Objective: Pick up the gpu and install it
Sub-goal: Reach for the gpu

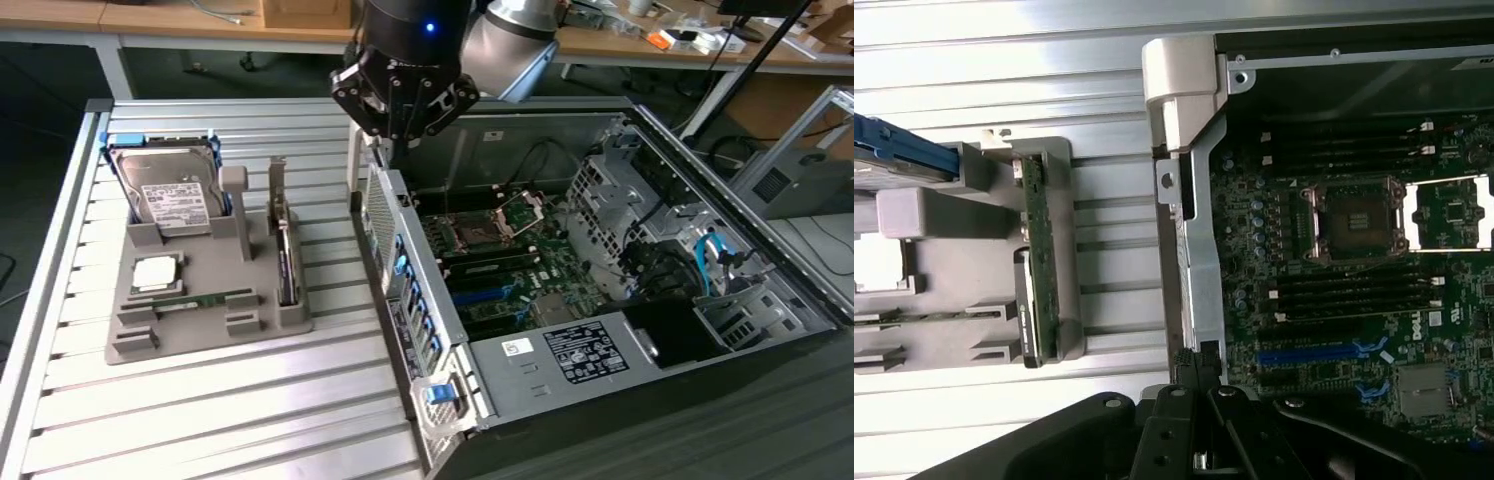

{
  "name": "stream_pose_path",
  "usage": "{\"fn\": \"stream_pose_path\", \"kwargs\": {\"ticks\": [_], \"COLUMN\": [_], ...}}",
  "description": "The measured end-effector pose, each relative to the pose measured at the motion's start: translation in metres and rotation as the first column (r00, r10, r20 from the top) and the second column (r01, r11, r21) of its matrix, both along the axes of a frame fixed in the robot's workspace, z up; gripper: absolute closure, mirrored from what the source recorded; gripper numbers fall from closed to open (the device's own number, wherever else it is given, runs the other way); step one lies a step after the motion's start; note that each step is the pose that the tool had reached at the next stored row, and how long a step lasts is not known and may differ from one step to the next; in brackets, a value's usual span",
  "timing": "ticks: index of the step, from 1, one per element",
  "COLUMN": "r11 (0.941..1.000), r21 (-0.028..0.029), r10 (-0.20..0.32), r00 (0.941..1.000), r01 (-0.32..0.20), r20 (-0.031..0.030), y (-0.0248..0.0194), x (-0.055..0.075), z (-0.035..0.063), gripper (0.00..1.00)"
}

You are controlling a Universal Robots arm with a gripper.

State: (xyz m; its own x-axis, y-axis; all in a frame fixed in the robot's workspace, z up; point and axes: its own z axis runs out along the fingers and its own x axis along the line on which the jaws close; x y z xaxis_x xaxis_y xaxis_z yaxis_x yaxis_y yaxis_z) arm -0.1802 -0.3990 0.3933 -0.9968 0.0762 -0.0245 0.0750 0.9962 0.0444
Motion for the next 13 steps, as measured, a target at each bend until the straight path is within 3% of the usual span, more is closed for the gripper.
{"fn": "stream_pose_path", "kwargs": {"ticks": [13], "r11": [1.0], "r21": [0.0], "r10": [0.0], "r00": [1.0], "r01": [0.0], "r20": [0.0], "y": [0.0], "x": [-0.016], "z": [0.0], "gripper": [0.9]}}
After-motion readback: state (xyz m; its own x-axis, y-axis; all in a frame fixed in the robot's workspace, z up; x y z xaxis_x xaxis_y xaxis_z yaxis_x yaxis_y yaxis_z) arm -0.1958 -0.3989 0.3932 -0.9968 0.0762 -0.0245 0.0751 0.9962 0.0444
